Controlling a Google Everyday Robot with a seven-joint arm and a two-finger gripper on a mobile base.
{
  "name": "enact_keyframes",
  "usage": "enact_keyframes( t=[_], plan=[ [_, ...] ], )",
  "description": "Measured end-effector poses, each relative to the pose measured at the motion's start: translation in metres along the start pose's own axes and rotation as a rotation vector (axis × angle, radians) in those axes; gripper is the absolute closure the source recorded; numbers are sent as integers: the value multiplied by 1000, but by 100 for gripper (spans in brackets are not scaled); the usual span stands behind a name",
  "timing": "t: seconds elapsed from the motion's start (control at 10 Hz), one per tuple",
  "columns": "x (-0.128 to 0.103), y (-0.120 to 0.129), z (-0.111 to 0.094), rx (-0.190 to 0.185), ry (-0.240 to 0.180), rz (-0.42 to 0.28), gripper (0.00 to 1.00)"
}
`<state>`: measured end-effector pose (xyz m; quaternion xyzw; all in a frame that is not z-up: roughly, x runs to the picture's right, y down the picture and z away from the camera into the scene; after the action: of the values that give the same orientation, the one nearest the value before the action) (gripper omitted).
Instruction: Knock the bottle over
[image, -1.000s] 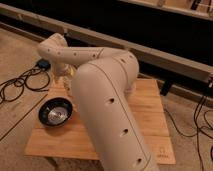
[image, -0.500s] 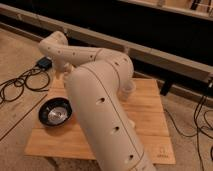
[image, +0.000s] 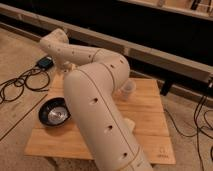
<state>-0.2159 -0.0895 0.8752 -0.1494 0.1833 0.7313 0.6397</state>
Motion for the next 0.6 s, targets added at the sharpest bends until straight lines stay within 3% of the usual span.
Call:
enact_keyframes(
  t=[0.6],
  plan=[
    [14,-44,-1,101,58,102,35]
  ],
)
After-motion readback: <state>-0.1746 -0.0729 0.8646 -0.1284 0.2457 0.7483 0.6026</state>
